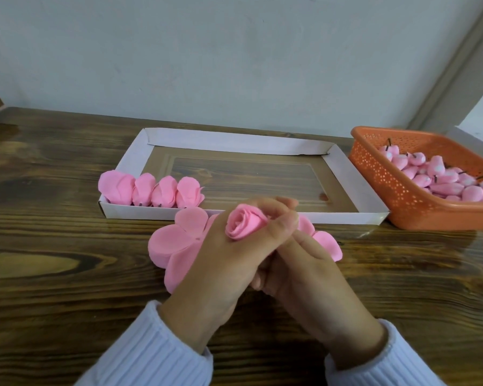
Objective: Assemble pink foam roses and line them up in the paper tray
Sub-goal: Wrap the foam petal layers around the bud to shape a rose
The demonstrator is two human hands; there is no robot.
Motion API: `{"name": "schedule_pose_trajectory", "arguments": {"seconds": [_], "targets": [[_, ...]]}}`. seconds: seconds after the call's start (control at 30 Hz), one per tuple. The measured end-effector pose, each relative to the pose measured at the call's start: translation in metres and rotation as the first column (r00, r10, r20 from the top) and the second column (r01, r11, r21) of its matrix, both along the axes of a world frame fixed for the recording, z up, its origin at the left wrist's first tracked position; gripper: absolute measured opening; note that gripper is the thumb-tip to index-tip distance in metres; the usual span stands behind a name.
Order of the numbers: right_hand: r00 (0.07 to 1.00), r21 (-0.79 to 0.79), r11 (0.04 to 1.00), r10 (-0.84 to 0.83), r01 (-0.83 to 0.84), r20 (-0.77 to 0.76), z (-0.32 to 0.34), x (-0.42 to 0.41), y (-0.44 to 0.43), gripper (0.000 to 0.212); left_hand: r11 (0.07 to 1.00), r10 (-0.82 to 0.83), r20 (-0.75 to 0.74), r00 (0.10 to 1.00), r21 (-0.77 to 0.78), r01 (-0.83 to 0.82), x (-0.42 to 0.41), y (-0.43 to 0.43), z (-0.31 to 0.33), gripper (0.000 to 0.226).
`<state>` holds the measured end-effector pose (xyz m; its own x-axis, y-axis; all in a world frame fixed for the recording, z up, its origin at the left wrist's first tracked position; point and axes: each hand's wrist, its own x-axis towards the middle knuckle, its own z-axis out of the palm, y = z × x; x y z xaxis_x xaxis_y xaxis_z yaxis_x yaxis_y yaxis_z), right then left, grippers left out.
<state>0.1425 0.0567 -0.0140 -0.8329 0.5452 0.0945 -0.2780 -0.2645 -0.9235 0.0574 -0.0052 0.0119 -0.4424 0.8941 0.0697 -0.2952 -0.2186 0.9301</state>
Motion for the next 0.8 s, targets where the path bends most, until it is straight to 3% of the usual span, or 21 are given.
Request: {"name": "schedule_pose_trajectory", "arguments": {"seconds": [0.07,0.2,0.3,0.47,0.6,0.8], "targets": [[1.0,-0.006,1.0,0.001,-0.001,-0.016,0.0014,0.0004,-0.0009,0.028,1.0,0.002,0.006,1.0,0.008,-0.002,-0.0011,-0.0003,-0.0002,0.009],[0.993,-0.001,0.998,0.061,-0.062,-0.104,0.0021,-0.0003,-0.0026,0.039,0.997,0.081,0.027,0.996,0.006,-0.081,-0.0034,0.0007,-0.0024,0.03],[0.997,0.035,0.999,0.024,-0.022,-0.069,-0.0005,-0.0014,-0.0026,0.026,0.997,0.07,0.016,0.997,0.025,-0.071,-0.003,0.0007,-0.0031,0.03],[0.998,0.054,0.998,0.025,-0.021,-0.065,-0.0007,-0.0016,-0.0035,0.028,0.996,0.071,-0.036,0.997,0.054,-0.069,-0.003,0.0015,-0.0032,0.025],[0.995,0.157,0.988,0.013,0.002,-0.097,-0.002,-0.0014,-0.0039,0.022,0.995,0.09,-0.035,0.995,0.036,-0.088,-0.0063,0.0029,-0.0053,0.038],[0.997,0.146,0.989,-0.021,0.031,-0.069,-0.0019,-0.0018,-0.004,0.023,0.996,0.04,-0.08,0.996,0.087,-0.033,-0.0078,0.0018,-0.0046,0.018]]}}
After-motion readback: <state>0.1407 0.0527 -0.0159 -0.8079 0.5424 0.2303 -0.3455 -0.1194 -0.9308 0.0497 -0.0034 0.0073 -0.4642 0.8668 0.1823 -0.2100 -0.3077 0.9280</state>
